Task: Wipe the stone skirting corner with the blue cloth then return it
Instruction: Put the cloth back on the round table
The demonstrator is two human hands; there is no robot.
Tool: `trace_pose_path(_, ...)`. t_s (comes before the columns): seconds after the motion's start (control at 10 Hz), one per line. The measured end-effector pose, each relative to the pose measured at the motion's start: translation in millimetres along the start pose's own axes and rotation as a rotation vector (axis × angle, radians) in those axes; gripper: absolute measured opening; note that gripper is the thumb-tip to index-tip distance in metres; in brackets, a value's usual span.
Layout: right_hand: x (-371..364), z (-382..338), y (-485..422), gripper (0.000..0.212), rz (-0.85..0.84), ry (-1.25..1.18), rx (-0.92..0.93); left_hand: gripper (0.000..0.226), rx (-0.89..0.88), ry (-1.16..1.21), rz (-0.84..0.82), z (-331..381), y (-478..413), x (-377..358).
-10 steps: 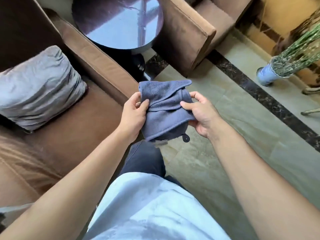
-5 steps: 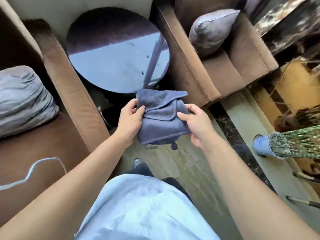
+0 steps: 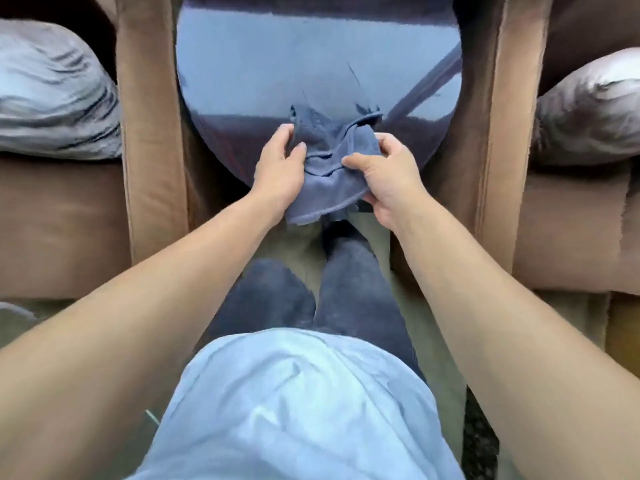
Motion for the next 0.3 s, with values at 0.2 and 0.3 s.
trace_pose_path(0.2,9,-2,-153,0.035,-0.060,0.133,-0.009,0.026,0.102,0.150,0.148,-16,-126,-37)
trace_pose_path(0.3,16,26,-186,0.048,-0.116,0.330,-0.155,0.045,0.455,0.108,0.077,-42,-148,-38)
Point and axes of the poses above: each hand's wrist, its own y-axis away from the middle knuckle, its own x-axis out of the back of the hand, z = x × y, the point moved 3 cm from there along -y, towards the middle knuckle, and after that the axes turned 2 degrees about -y, right-handed, at the moved point
